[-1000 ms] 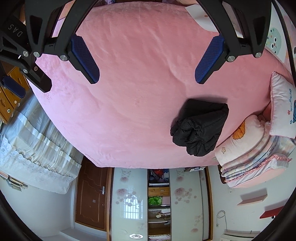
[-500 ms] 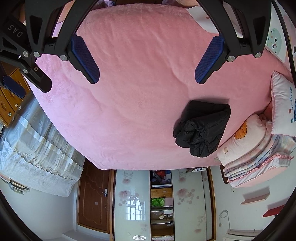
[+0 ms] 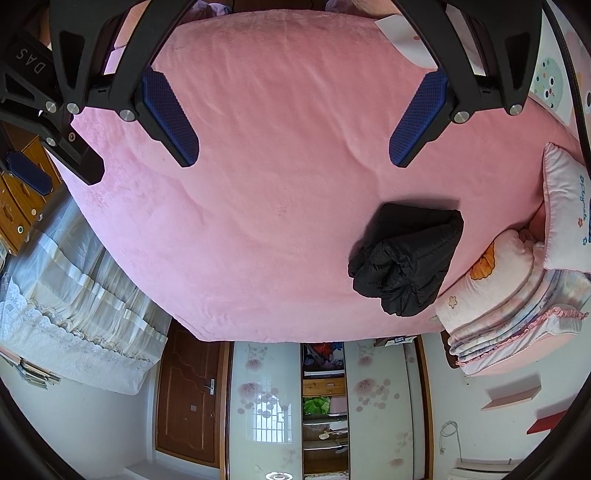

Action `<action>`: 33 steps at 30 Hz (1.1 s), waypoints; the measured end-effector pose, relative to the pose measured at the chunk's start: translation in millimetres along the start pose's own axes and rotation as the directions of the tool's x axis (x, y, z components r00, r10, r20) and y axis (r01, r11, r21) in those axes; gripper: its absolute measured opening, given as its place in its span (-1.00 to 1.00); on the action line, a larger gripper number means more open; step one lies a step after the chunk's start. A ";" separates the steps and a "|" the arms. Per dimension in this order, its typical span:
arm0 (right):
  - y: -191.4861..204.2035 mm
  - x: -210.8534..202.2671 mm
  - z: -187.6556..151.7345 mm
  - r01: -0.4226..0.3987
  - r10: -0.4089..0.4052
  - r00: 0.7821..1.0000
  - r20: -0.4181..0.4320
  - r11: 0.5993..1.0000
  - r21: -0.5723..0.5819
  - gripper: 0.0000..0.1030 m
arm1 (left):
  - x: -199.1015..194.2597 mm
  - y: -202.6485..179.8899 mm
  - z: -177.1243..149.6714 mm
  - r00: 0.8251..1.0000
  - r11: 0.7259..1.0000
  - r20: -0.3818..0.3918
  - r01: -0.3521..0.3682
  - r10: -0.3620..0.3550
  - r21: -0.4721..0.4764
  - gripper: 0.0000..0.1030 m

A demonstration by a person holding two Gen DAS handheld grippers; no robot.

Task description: Fold large clothes

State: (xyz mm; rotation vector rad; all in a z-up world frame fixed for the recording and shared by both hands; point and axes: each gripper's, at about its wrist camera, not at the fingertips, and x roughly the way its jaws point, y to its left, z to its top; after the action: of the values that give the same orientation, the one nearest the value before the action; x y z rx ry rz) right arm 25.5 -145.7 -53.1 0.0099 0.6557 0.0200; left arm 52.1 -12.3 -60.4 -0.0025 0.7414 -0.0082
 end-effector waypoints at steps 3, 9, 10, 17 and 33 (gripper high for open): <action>-1.1 -0.3 -0.8 -0.001 0.001 1.000 0.000 1.000 0.002 0.71 | 0.5 -0.2 0.0 1.000 1.000 0.000 0.003 -0.003 0.000 0.99; -1.9 -2.1 -5.4 -0.003 0.003 1.000 -0.001 1.000 0.006 0.71 | 3.3 0.5 -0.6 1.000 1.000 -0.009 0.012 -0.012 0.005 0.99; -0.9 -1.0 -3.2 -0.002 0.002 1.000 0.000 1.000 0.005 0.71 | 3.7 0.3 -0.8 1.000 1.000 -0.009 0.012 -0.012 0.006 0.99; -1.9 -0.6 -3.5 -0.002 0.002 1.000 0.000 1.000 0.006 0.71 | 3.7 -0.3 -1.9 1.000 1.000 -0.007 0.011 -0.011 0.007 0.98; -3.2 -1.2 -6.0 -0.008 0.008 1.000 0.000 1.000 0.011 0.71 | 7.5 8.6 -7.1 1.000 1.000 -0.015 0.027 -0.027 0.010 0.98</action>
State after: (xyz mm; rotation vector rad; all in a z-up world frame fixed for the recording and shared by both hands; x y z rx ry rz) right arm 21.0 -148.8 -57.2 0.0234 0.6555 0.0245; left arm 52.9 -3.8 -70.8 -0.0033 0.7557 -0.0378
